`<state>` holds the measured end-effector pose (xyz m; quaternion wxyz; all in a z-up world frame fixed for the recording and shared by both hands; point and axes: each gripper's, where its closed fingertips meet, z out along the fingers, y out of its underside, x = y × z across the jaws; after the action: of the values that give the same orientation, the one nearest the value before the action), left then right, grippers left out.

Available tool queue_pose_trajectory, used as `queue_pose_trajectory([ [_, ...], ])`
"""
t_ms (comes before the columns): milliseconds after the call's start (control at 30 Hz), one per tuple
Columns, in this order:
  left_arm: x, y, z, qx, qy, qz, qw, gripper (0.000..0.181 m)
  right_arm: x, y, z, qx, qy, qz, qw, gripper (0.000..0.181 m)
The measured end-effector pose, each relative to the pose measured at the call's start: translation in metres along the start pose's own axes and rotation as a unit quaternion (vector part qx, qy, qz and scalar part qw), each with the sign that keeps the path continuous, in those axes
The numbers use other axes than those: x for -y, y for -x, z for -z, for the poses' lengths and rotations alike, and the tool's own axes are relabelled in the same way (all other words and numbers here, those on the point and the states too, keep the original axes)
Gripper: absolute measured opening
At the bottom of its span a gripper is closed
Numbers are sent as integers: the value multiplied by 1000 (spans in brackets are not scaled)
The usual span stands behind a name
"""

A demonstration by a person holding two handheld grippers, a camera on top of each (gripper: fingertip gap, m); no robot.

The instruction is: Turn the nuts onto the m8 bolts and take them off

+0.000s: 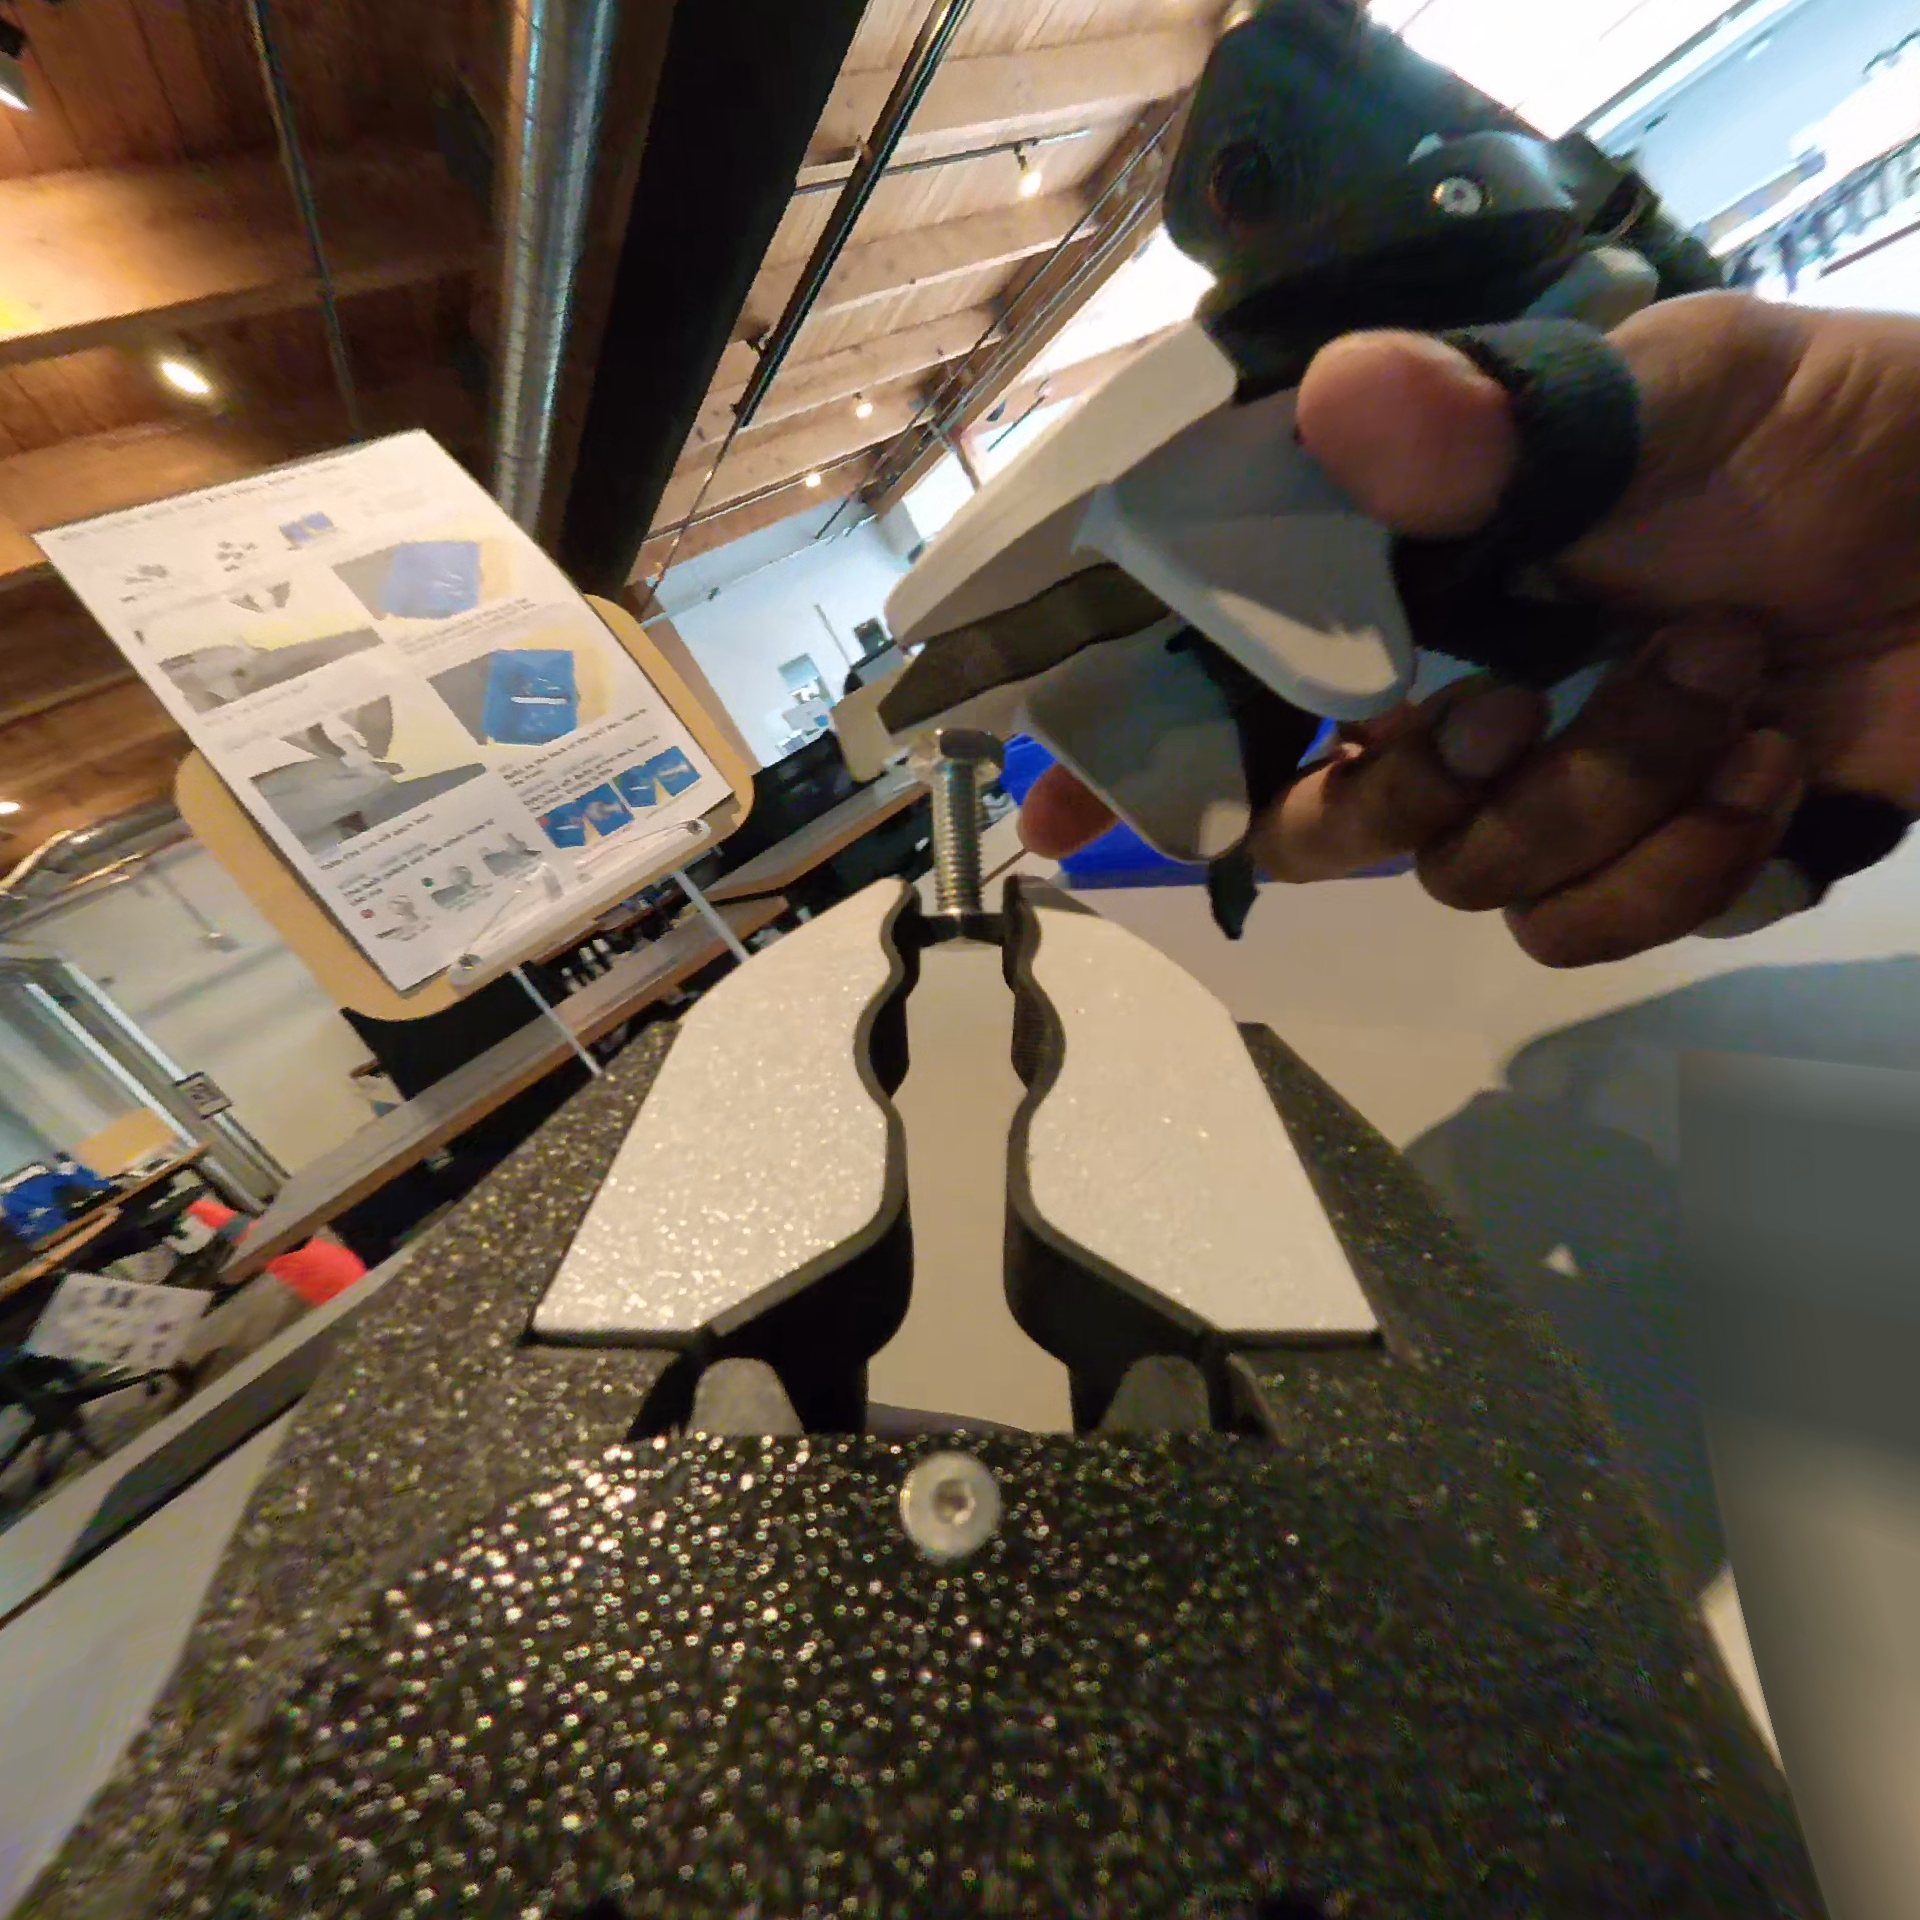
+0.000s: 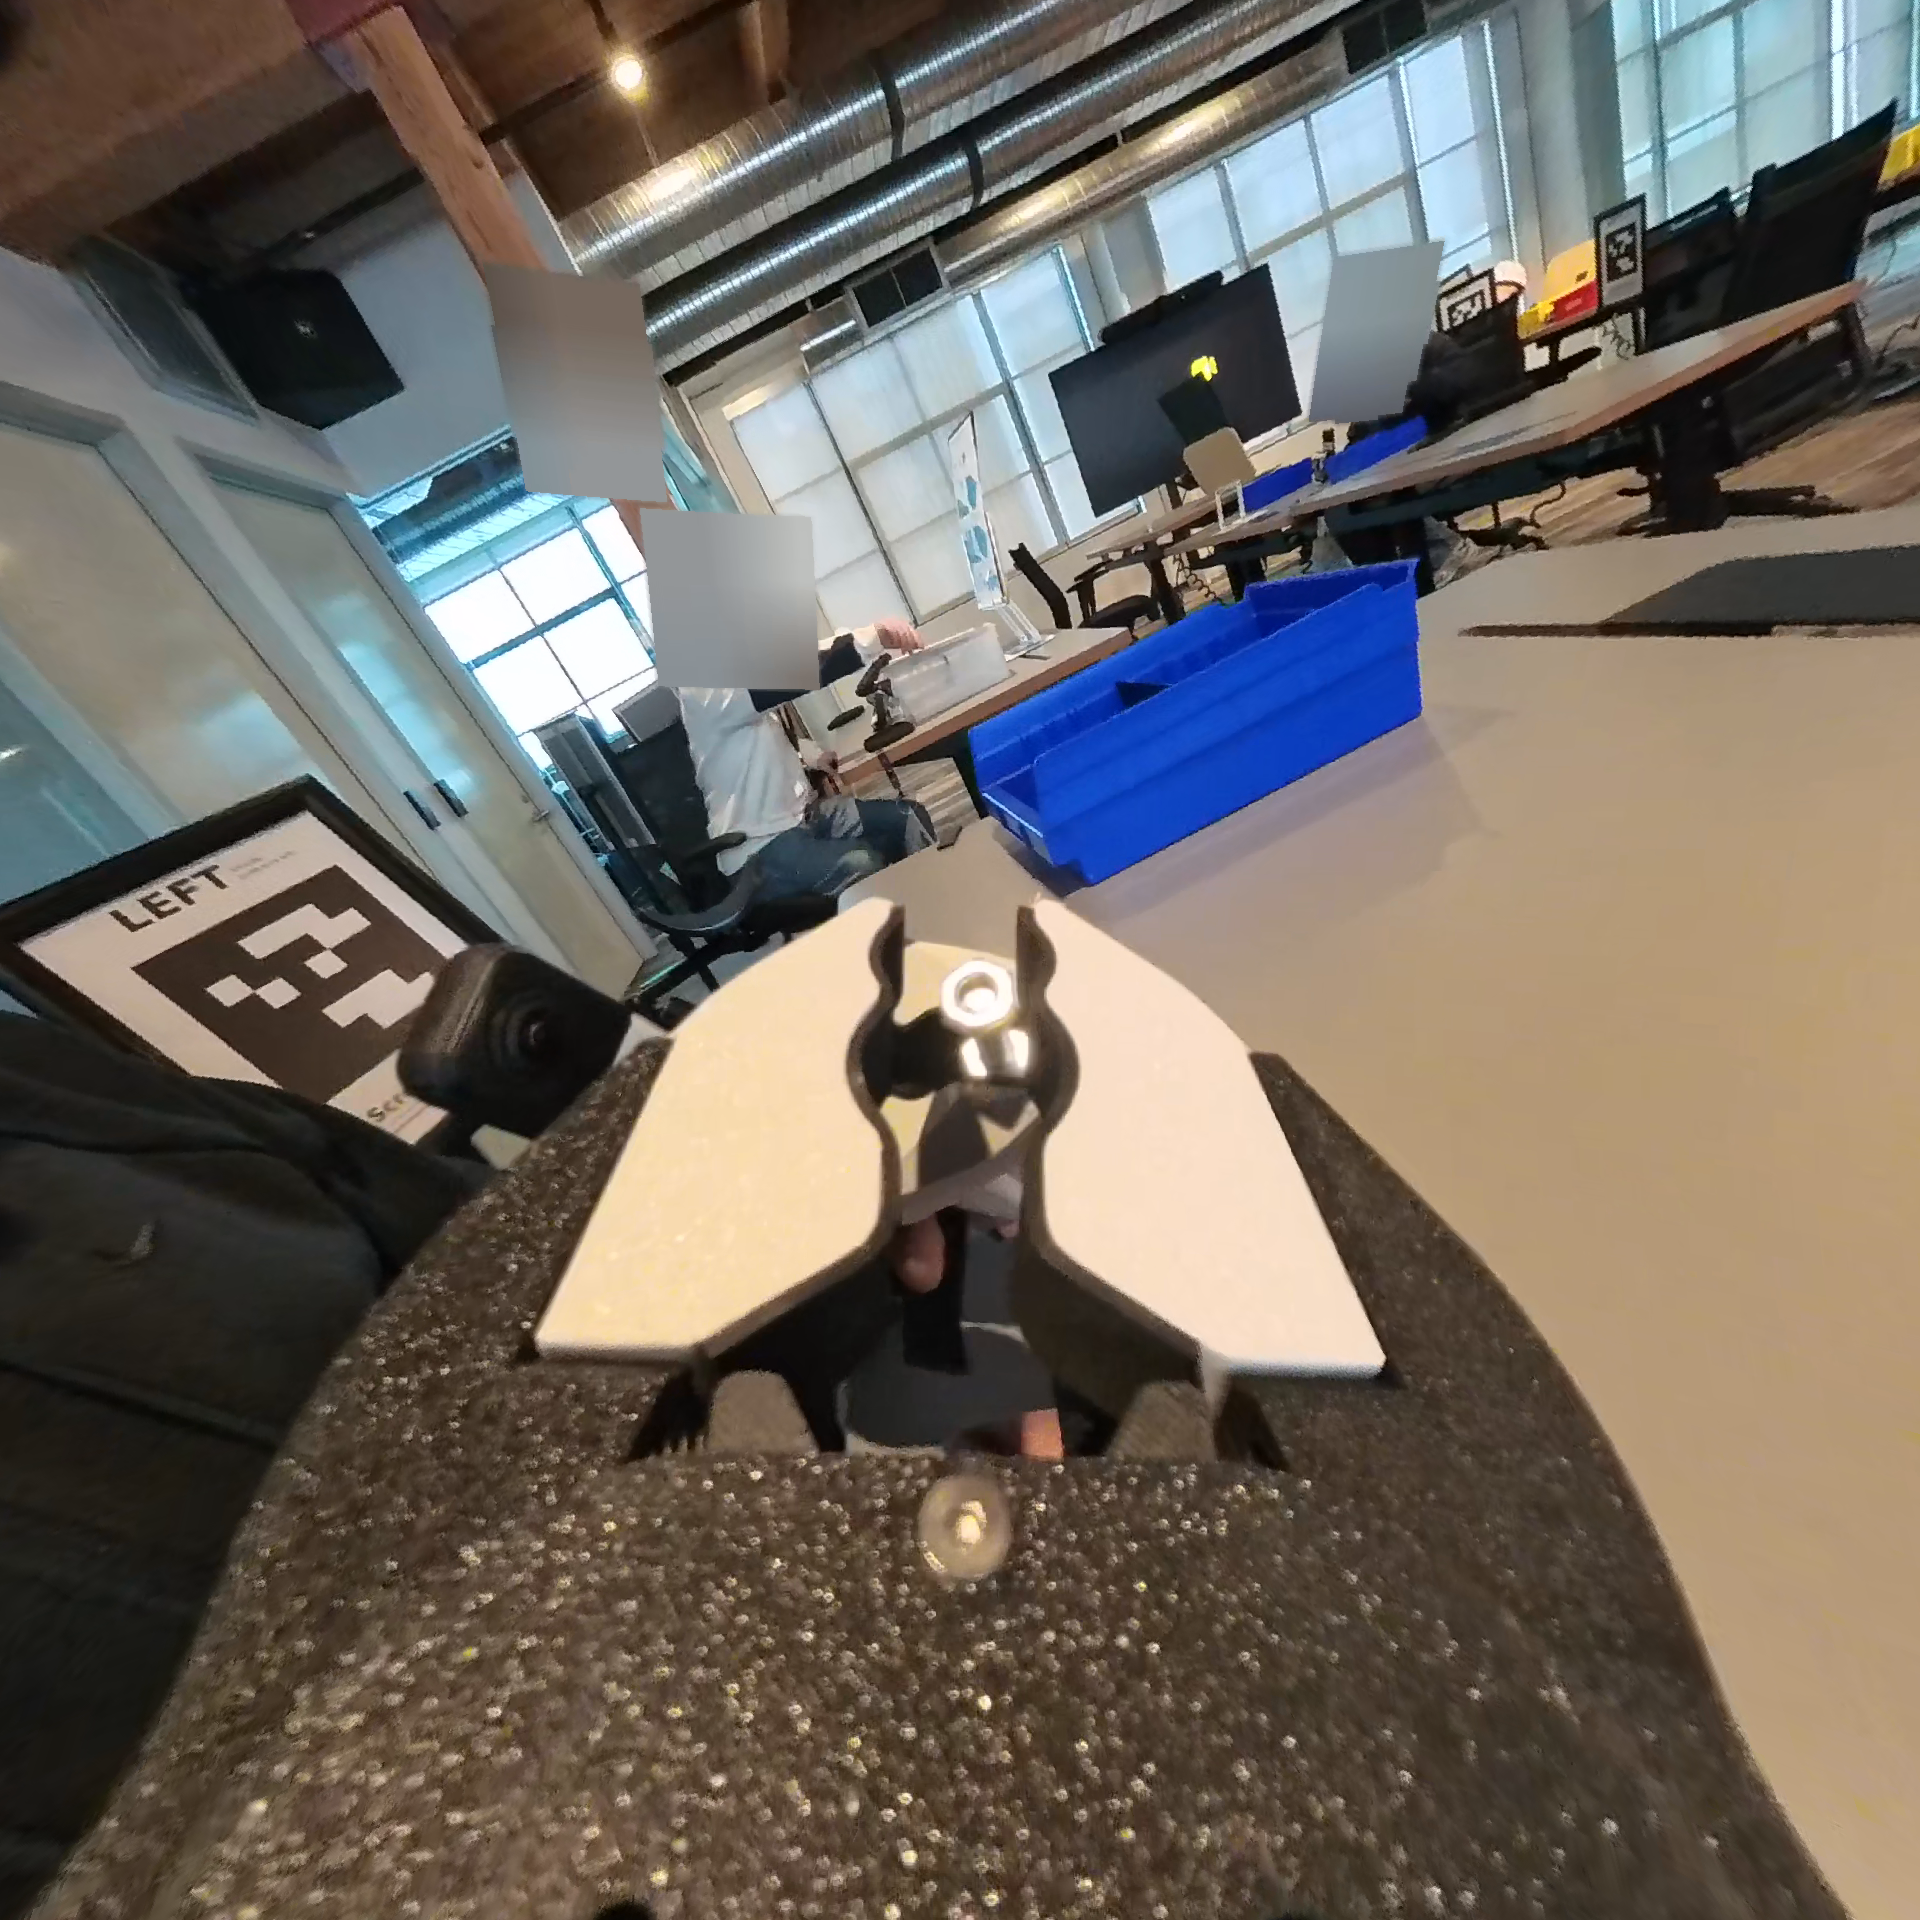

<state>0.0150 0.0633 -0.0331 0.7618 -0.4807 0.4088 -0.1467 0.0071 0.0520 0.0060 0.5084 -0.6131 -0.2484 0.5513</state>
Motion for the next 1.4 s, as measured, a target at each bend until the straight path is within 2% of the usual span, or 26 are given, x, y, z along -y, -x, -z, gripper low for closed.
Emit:
queue_pose_trajectory([
  [167, 11, -7, 4, -53, -38, 59, 996, 14, 4, 1, 10, 1, 26, 81, 996, 20],
  [333, 21, -22, 9, -128, -69, 111, 983, 14, -6, 19, 23, 28, 105, 231, 967, 21],
  [467, 19, -33, 9, -156, -60, 102, 981, 14, -16, 28, 31, 38, 152, 292, 943, 22],
  [733, 11, -45, 8, -166, -36, 46, 984, 15, -26, 21, 39, 16, 202, 326, 924, 22],
  [933, 5, -48, 7, -163, -19, 6, 986, 15, -44, 9, 38, -8, 255, 335, 907, 16],
  [1033, 1, -42, 7, -135, -11, -41, 990, 15, -46, 5, 34, -17, 259, 317, 912, 16],
  [1133, -3, -30, 6, -69, 2, -138, 988, 15, -46, 0, 29, -37, 259, 277, 925, 16],
  [1233, -7, -15, 6, 16, 24, -272, 962, 14, -46, -6, 22, -63, 251, 187, 948, 16],
  [1267, -8, -13, 6, 28, 30, -295, 955, 14, -46, -8, 21, -71, 248, 163, 952, 16],
  [1333, -11, -11, 5, 31, 40, -287, 957, 14, -46, -12, 18, -81, 242, 151, 955, 17],
  [1400, -13, -13, 4, 11, 41, -244, 969, 14, -43, -9, 16, -67, 230, 162, 957, 29],
])
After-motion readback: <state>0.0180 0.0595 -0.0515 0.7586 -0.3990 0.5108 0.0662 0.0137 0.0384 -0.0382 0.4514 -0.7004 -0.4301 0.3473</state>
